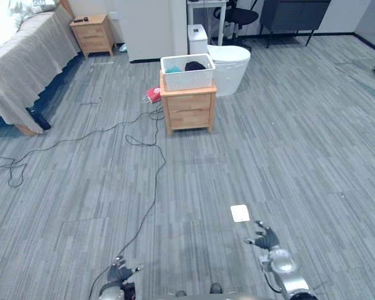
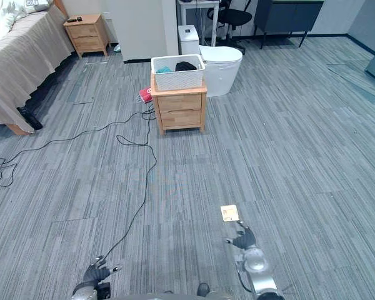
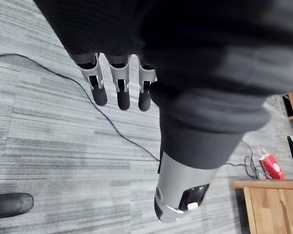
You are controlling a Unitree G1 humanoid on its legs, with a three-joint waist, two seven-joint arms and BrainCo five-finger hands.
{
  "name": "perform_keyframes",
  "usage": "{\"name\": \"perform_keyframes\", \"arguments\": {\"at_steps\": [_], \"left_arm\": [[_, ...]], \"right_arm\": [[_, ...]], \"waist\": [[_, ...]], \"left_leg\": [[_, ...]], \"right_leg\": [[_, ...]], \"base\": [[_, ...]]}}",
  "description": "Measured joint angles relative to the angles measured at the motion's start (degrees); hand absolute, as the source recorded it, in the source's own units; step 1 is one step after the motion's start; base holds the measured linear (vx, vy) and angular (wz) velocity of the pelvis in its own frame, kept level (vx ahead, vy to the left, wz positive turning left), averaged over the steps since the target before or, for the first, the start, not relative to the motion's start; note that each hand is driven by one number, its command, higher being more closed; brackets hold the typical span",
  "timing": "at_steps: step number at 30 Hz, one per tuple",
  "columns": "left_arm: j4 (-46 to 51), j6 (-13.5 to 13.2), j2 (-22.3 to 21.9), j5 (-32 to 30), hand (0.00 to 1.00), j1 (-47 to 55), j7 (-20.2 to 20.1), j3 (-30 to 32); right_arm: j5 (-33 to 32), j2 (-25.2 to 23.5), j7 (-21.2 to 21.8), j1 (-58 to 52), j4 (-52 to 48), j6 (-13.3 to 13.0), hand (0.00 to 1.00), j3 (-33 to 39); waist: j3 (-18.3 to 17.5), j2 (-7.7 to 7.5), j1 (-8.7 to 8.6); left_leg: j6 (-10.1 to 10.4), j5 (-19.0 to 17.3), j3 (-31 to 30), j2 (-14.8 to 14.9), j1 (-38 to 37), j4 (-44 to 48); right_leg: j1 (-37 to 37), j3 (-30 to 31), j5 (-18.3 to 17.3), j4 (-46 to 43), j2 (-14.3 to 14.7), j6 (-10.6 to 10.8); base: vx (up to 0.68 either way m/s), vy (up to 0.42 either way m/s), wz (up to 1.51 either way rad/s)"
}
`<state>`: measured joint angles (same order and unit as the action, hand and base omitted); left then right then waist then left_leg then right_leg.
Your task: Pick up the laundry basket with both hands and put the clothes into the washing machine.
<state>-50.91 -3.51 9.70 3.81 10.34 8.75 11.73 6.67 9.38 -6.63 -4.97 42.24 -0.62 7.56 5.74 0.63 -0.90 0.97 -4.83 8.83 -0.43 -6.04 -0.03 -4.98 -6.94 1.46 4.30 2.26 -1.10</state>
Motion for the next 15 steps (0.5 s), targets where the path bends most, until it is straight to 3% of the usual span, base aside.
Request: {"name": "perform_keyframes", "arguments": {"at_steps": [15], "left_arm": [[2.6,0.1,-0.6,2.4,0.0,1.4,-2.5,1.5]], "right_arm": [[-5.1,-1.3,-0.9,-1.7,3.7,0.0,0.0,8.3]], "waist": [[0.0,-0.6,0.09]], "left_leg": [[-0.7,1.6,-2.2,-0.5,0.3,-2.3]], "right_leg": [[0.1,-2.5,0.0,0.9,-0.3,0.0]], "base": [[-0.02,0.0,0.08]]}}
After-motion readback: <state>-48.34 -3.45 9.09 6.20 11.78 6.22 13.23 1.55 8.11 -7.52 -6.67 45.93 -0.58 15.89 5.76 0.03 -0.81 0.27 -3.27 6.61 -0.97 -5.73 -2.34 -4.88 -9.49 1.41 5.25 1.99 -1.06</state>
